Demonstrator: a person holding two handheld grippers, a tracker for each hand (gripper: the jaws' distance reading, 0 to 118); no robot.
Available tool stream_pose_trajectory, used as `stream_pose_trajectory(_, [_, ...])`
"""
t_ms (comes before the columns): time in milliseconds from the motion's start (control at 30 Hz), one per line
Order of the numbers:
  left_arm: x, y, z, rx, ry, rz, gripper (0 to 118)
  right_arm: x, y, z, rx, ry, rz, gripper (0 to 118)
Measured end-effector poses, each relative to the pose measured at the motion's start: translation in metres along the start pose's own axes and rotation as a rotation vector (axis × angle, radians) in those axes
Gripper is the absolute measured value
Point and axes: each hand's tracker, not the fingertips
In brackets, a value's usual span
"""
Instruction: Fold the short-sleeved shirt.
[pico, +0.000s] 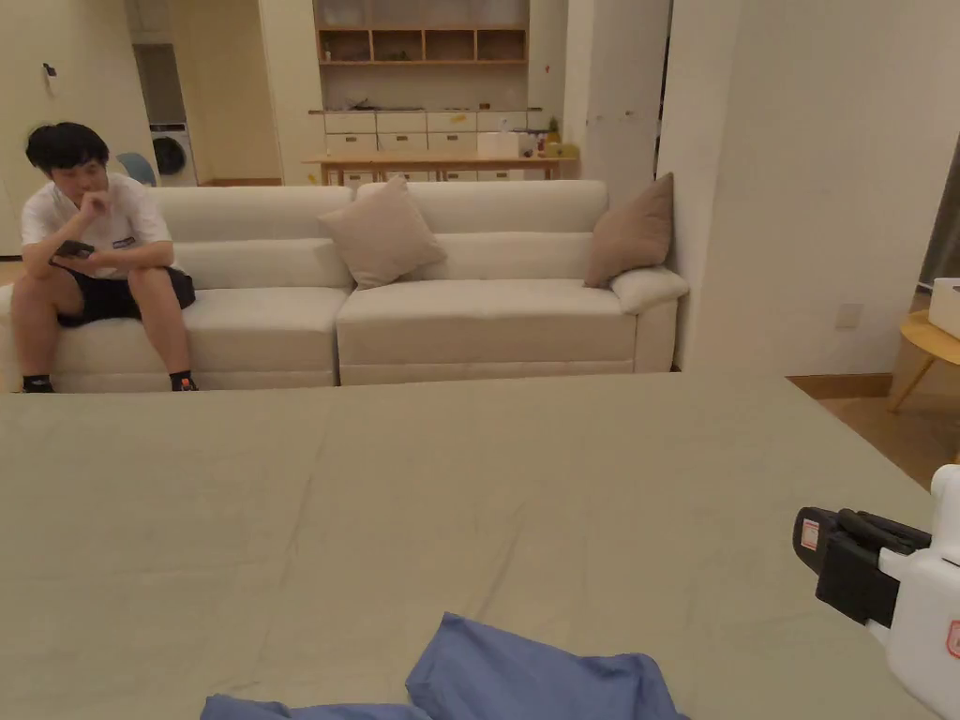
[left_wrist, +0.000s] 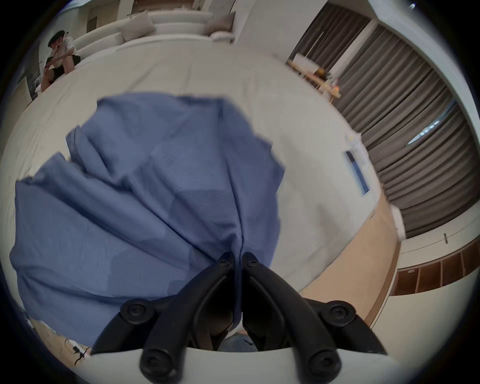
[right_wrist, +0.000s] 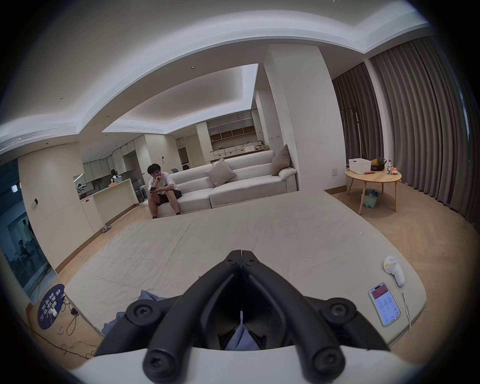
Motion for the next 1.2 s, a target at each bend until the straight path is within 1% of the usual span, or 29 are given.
stream_pose_trajectory(67, [0.003, -0.007, -0.013, -0.054, 0.031, -0.053, 3, 0.002, -0.001, 0.002, -0.005, -0.001, 0.002, 0])
stream_pose_trajectory(100, [0.004, -0.007, -0.016, -0.046, 0.033, -0.041, 6, 0.003, -0.001, 0.003, -0.005, -0.002, 0.006, 0])
stream_pose_trajectory(133, [0.002, -0.005, -0.015, -0.038, 0.024, -0.039, 15, 0.001, -0.001, 0.006, -0.004, -0.004, 0.01, 0])
stream_pose_trajectory(167, [-0.002, -0.005, -0.01, -0.035, -0.042, -0.015, 41, 0.002, 0.0, 0.007, -0.002, -0.003, 0.009, 0])
stream_pose_trajectory(200, [-0.007, -0.004, -0.005, -0.037, -0.148, 0.041, 71, 0.002, 0.001, 0.008, 0.0, 0.001, 0.005, 0])
stream_pose_trajectory(233, [-0.013, -0.002, 0.0, -0.054, -0.284, 0.136, 96, 0.003, 0.002, 0.009, 0.003, 0.005, 0.001, 0])
stream_pose_trajectory(267, [-0.018, 0.001, 0.011, -0.074, -0.352, 0.203, 107, 0.003, 0.003, 0.011, 0.006, 0.003, -0.001, 0])
stream_pose_trajectory(300, [-0.027, 0.001, 0.031, -0.055, -0.387, 0.244, 107, 0.003, 0.004, 0.012, 0.01, 0.002, 0.0, 0])
stream_pose_trajectory(333, [-0.04, 0.007, 0.054, 0.051, -0.407, 0.299, 107, 0.005, 0.006, 0.014, 0.022, 0.001, 0.001, 0])
stream_pose_trajectory(367, [-0.055, 0.014, 0.082, 0.137, -0.451, 0.327, 107, 0.006, 0.009, 0.017, 0.034, -0.005, 0.003, 0])
stream_pose_trajectory(400, [-0.069, 0.021, 0.112, 0.23, -0.456, 0.33, 106, 0.006, 0.011, 0.02, 0.041, -0.011, 0.006, 0])
stream_pose_trajectory(500, [-0.117, 0.022, 0.232, 0.596, -0.272, 0.31, 106, 0.011, 0.018, 0.029, 0.072, -0.033, 0.006, 0])
stream_pose_trajectory(567, [-0.14, 0.008, 0.308, 0.82, -0.079, 0.236, 106, 0.012, 0.021, 0.037, 0.089, -0.041, 0.018, 0])
stream_pose_trajectory(600, [-0.147, -0.002, 0.338, 0.88, 0.037, 0.19, 106, 0.012, 0.022, 0.039, 0.097, -0.05, 0.029, 0])
stream_pose_trajectory(633, [-0.152, -0.013, 0.364, 0.915, 0.191, 0.141, 105, 0.012, 0.024, 0.041, 0.107, -0.064, 0.04, 0])
stream_pose_trajectory(667, [-0.156, -0.026, 0.386, 0.96, 0.338, 0.079, 95, 0.011, 0.025, 0.045, 0.113, -0.081, 0.048, 0])
stream_pose_trajectory(700, [-0.159, -0.038, 0.401, 1.001, 0.435, 0.036, 70, 0.01, 0.025, 0.046, 0.118, -0.085, 0.051, 0])
stream_pose_trajectory(733, [-0.16, -0.048, 0.411, 1.023, 0.542, 0.03, 29, 0.01, 0.025, 0.047, 0.12, -0.083, 0.054, 0])
stream_pose_trajectory(767, [-0.165, -0.06, 0.422, 1.035, 0.608, 0.073, 0, 0.009, 0.025, 0.047, 0.119, -0.082, 0.06, 0])
stream_pose_trajectory(800, [-0.171, -0.071, 0.432, 1.054, 0.595, 0.074, 0, 0.007, 0.025, 0.047, 0.117, -0.079, 0.065, 0])
stream_pose_trajectory(833, [-0.177, -0.082, 0.44, 1.061, 0.53, 0.086, 0, 0.006, 0.025, 0.047, 0.117, -0.078, 0.064, 0])
stream_pose_trajectory(867, [-0.177, -0.09, 0.443, 1.083, 0.5, 0.138, 0, 0.004, 0.023, 0.047, 0.122, -0.072, 0.061, 0])
stream_pose_trajectory(900, [-0.18, -0.096, 0.447, 1.089, 0.495, 0.167, 0, 0.003, 0.023, 0.045, 0.122, -0.068, 0.06, 0])
stream_pose_trajectory(933, [-0.183, -0.099, 0.447, 1.093, 0.484, 0.151, 0, 0.0, 0.023, 0.042, 0.116, -0.066, 0.062, 0])
stream_pose_trajectory(967, [-0.188, -0.1, 0.446, 1.094, 0.468, 0.171, 0, -0.002, 0.022, 0.038, 0.105, -0.064, 0.072, 0])
stream_pose_trajectory(1067, [-0.212, -0.075, 0.422, 0.95, 0.342, 0.221, 0, -0.01, 0.017, 0.027, 0.081, -0.043, 0.066, 0])
stream_pose_trajectory(1133, [-0.23, -0.049, 0.394, 0.842, 0.323, 0.22, 0, -0.015, 0.012, 0.019, 0.062, -0.03, 0.065, 0])
stream_pose_trajectory(1200, [-0.251, -0.021, 0.358, 0.729, 0.255, 0.234, 0, -0.02, 0.006, 0.007, 0.037, -0.028, 0.089, 0])
